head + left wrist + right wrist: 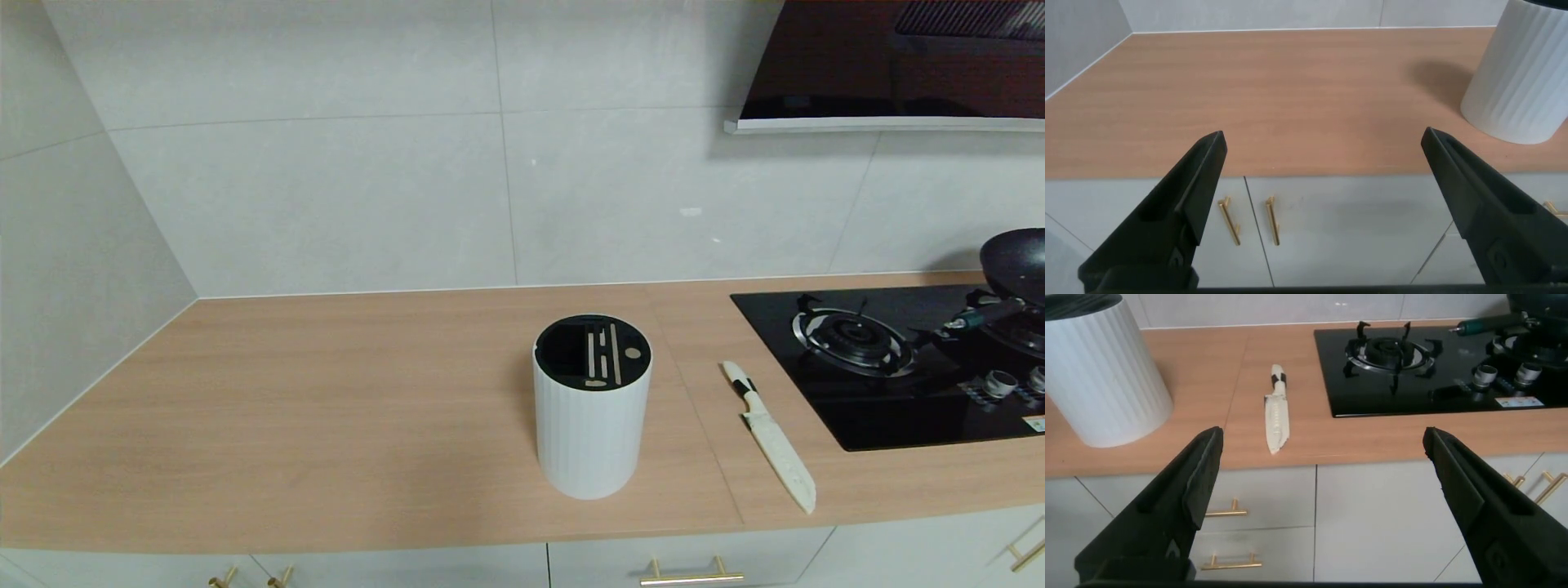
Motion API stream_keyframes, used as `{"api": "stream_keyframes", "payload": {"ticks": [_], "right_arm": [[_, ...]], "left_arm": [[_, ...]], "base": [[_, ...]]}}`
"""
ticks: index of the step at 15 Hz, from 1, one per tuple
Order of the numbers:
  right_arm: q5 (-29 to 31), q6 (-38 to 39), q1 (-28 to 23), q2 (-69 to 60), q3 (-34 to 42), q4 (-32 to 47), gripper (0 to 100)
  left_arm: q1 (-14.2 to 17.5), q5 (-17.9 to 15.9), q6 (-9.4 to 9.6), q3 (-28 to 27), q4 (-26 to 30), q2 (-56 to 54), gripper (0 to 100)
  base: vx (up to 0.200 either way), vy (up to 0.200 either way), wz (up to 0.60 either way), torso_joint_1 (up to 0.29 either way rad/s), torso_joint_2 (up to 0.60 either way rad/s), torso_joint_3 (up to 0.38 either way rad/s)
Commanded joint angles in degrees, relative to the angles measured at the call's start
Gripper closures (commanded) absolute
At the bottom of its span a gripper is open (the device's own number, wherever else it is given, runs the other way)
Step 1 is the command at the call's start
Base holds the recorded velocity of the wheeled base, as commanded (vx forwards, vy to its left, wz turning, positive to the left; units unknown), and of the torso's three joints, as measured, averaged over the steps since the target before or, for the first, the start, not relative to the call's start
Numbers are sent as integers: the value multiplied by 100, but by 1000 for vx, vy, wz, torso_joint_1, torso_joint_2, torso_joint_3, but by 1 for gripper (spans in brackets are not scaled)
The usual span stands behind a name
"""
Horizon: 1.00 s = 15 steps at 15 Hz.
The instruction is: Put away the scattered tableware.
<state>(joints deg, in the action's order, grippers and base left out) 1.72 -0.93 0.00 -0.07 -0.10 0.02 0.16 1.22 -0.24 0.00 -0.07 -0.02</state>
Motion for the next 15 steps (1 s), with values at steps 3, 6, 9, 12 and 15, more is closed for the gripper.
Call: {"api": "stream_keyframes", "payload": {"ticks": [3,6,9,12,15], "right_arm": [[-374,84,114,526,-957,33,0],[-726,75,299,2196,-1379,-11,0],[-901,75,501,3866,-1889,-29,0],[-901,84,773,5483,-2275,-495,0],[-893,101,773,6749,-2478,-1224,0]], "left_arm": [[2,1,-2,0,-1,2,0],[2,1,-2,0,-1,2,0],[2,1,-2,0,-1,2,0],[2,1,-2,0,-1,2,0],[2,1,-2,0,-1,2,0]], "base": [[0,0,0,0,0,0],[0,0,0,0,0,0],[0,0,0,0,0,0],[0,0,0,0,0,0],[0,0,0,0,0,0]]}}
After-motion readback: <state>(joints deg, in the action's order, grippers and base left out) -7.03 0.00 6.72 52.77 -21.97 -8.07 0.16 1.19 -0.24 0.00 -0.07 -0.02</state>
